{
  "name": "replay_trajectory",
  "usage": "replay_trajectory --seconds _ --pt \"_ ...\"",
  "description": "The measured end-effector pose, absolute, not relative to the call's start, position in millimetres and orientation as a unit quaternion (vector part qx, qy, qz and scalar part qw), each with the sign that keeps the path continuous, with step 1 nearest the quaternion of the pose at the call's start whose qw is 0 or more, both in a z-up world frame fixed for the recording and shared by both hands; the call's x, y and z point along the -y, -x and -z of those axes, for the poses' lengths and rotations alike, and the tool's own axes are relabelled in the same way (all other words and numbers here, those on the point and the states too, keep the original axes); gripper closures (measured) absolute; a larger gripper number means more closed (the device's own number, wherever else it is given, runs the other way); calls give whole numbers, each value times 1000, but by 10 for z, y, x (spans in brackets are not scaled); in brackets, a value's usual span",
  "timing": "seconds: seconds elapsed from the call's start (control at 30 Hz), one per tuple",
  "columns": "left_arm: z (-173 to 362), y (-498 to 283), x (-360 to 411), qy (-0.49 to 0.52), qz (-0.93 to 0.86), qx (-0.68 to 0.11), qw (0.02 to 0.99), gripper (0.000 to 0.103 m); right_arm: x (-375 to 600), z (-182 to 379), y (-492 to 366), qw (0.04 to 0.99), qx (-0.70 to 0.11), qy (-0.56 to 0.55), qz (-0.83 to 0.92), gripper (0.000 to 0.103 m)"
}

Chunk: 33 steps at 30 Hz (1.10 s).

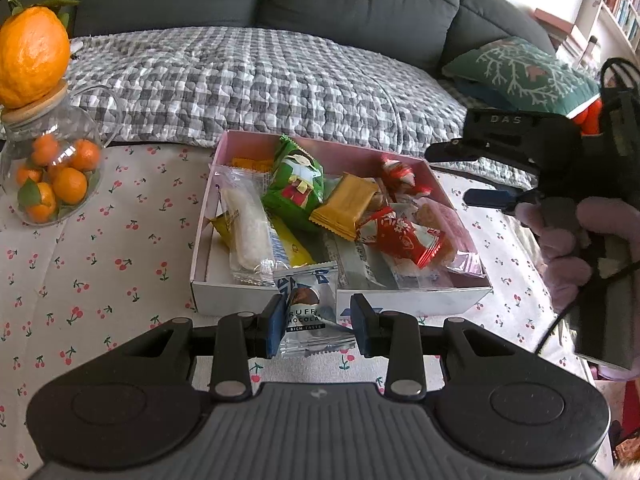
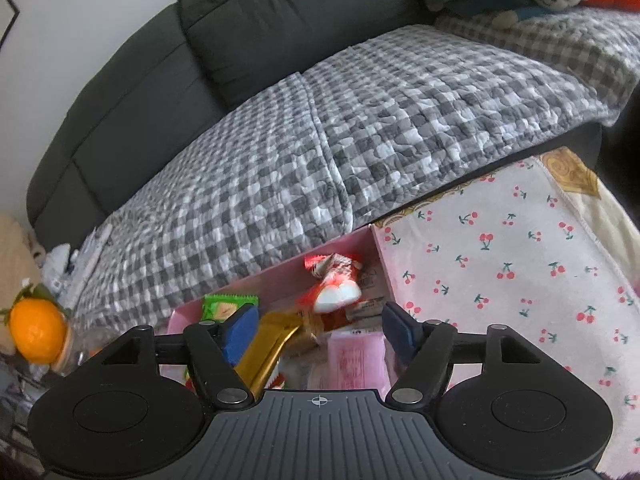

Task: Organize snacks
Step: 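Carry both held candies into the pink box and open both grippers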

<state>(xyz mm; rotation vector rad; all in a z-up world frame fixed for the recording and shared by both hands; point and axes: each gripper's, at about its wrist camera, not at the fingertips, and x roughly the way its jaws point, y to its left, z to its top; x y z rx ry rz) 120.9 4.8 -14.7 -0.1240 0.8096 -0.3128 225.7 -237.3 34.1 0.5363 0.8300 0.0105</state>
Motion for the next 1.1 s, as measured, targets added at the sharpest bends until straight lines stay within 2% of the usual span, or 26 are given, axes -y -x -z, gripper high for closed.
replay_trajectory --seconds 0.13,0.6,0.67,0.93,1.03,1.1 --pt "120 -1254 -24 58 151 -389 907 71 2410 -447 -2097 876 -402 -266 1 27" --pt "-5 -1827 224 45 166 -383 908 71 2527 -473 -1852 865 -412 -286 24 25" --pt "-21 -1953 267 41 167 -380 909 79 2547 -469 -1873 864 -409 -292 25 25" --pt "-8 -2265 509 16 165 -372 913 79 2579 -399 -1985 863 -408 -296 24 25" --pt "28 -2256 509 25 160 -375 913 75 2582 -360 -2022 861 -412 -298 21 25" --pt "53 -2215 490 29 159 -378 911 68 2579 -347 -2030 860 -415 -295 20 25"
